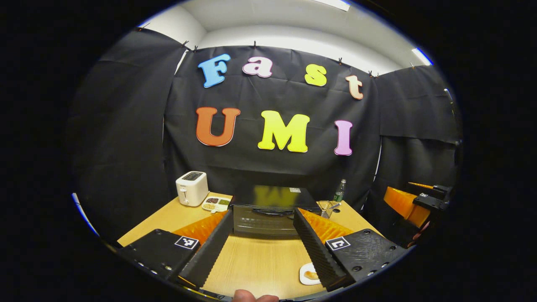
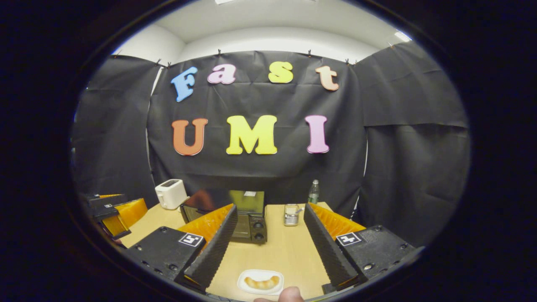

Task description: Open the electric oven with the left hand, put the food in, and close the electric oven.

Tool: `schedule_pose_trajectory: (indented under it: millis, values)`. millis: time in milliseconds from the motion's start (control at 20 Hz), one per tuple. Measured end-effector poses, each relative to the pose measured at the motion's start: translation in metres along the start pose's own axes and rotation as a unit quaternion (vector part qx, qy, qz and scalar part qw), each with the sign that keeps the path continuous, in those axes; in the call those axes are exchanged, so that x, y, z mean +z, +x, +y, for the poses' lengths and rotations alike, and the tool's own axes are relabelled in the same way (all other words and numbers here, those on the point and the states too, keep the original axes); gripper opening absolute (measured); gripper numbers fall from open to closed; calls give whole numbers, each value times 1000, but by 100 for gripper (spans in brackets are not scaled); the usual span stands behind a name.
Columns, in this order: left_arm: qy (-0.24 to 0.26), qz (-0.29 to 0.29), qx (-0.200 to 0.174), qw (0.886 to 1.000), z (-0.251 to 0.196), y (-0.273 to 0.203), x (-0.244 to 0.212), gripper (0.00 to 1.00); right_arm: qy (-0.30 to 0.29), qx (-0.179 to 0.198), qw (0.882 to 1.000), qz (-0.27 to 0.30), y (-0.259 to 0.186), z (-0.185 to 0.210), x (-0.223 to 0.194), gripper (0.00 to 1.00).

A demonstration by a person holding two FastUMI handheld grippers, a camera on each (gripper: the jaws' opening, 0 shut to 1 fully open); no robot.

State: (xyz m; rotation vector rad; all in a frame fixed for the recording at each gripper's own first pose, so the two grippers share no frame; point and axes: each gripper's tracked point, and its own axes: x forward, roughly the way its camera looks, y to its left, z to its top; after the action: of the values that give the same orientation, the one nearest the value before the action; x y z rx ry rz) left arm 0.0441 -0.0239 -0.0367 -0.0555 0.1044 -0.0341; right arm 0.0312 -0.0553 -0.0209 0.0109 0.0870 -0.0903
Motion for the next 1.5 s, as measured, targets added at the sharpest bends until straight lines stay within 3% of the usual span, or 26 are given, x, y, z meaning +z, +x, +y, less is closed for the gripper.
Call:
schedule_pose_trajectory:
  millis: [200,450,900,1100,1350,1500]
  values:
    - [19,13,-20,1000,-19,42,11,94,11,0,1000,-5,28,-22,5,99]
    - [28,39,-18,999,-32,110,1,94,21,-1,1000,3,59,-58,-8,98]
    - [41,96,-3,995,-33,232,-72,95,28,14,998,47,116,-108,-44,99]
    - [37,128,13,991,-22,256,-100,95,37,9,997,64,128,-123,-56,98]
    - [26,151,23,988,-16,252,-115,95,47,13,996,68,135,-126,-64,98]
    - [50,166,16,985,-16,248,-119,98,57,23,995,75,137,-121,-69,99]
